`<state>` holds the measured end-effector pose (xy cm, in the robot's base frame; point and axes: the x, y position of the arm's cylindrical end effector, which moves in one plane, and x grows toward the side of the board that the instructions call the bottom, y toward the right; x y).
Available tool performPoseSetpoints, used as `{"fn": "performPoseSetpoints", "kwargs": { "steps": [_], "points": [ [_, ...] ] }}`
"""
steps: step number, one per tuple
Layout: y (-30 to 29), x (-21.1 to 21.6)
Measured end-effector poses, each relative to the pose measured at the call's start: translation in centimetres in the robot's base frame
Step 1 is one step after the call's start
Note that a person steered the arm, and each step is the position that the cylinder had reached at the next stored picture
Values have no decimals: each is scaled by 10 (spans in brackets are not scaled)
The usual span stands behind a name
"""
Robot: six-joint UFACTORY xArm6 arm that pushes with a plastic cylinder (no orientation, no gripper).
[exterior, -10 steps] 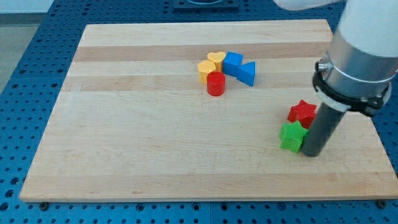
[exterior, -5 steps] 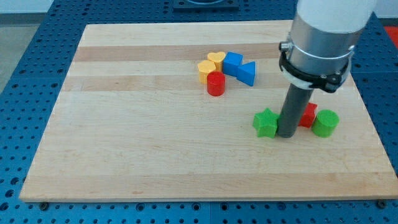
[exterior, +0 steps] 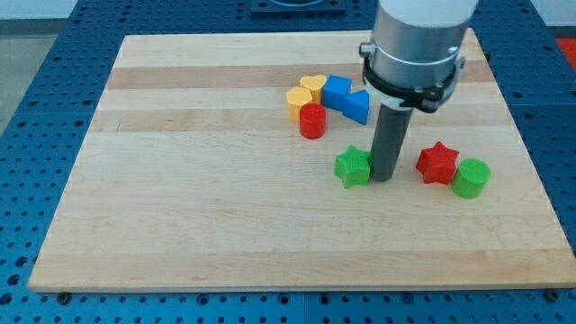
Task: Adjust the green star to the bottom right of the red circle
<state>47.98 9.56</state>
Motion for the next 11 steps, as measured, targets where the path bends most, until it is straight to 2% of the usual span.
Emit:
{"fn": "performPoseSetpoints", "kwargs": {
  "steps": [1, 3, 4, 11],
  "points": [
    [-1, 2],
    [-3, 44],
    [-21, 47],
    [-32, -14]
  ]
}}
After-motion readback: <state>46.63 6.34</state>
